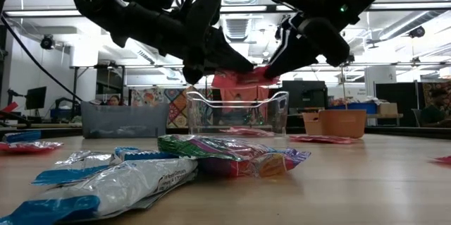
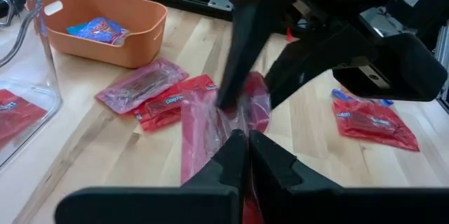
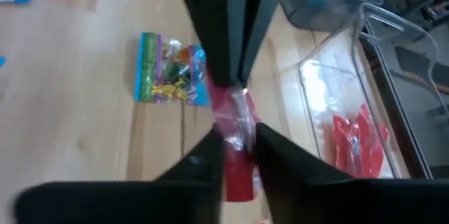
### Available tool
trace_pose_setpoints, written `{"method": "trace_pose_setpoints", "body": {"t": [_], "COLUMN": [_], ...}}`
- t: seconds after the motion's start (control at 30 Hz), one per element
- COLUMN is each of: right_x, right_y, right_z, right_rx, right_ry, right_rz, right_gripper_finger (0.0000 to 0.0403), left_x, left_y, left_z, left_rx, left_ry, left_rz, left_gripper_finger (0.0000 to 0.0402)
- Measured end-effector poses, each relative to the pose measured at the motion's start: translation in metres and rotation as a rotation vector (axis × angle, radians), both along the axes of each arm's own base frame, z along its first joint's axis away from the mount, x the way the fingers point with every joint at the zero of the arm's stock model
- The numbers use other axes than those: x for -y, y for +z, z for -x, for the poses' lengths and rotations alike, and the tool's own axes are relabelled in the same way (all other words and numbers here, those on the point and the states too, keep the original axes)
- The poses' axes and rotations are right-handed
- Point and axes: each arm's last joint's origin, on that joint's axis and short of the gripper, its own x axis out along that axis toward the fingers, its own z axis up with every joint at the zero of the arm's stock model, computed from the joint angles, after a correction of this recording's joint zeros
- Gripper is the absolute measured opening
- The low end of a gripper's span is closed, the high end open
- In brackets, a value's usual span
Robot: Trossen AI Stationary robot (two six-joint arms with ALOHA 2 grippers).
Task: Sort candy
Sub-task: Put the red chocolate into the transparent bin
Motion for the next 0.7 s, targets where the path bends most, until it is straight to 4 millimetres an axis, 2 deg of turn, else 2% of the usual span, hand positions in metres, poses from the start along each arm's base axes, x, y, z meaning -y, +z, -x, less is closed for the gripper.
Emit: {"method": "trace_pose_setpoints", "body": {"t": [0.07,0.1,0.23,0.43,0.53,0.7], "right_x": [0.000,0.000,0.000,0.002,0.006,0.021], "right_y": [0.000,0.000,0.003,0.011,0.015,0.027], "right_z": [0.000,0.000,0.001,0.003,0.005,0.003], "right_rx": [-0.008,-0.008,0.005,0.042,0.063,0.085], "right_ry": [0.021,0.020,0.013,0.001,-0.037,-0.095], "right_rz": [-0.002,-0.003,-0.015,-0.072,-0.107,-0.189], "right_gripper_finger": [0.0024,0.0020,0.0012,0.0010,0.0009,0.0009], "left_x": [0.000,0.000,0.000,0.000,-0.001,-0.004], "left_y": [0.000,0.001,0.002,0.010,0.021,0.049], "left_z": [0.000,0.000,0.000,0.002,0.006,0.022], "left_rx": [0.004,0.007,0.018,0.034,0.037,0.038], "left_ry": [0.000,0.002,0.002,-0.015,-0.030,-0.044], "left_rz": [0.001,0.007,0.004,-0.047,-0.095,-0.196], "left_gripper_finger": [0.0000,0.0000,0.0009,0.0057,0.0080,0.0102]}}
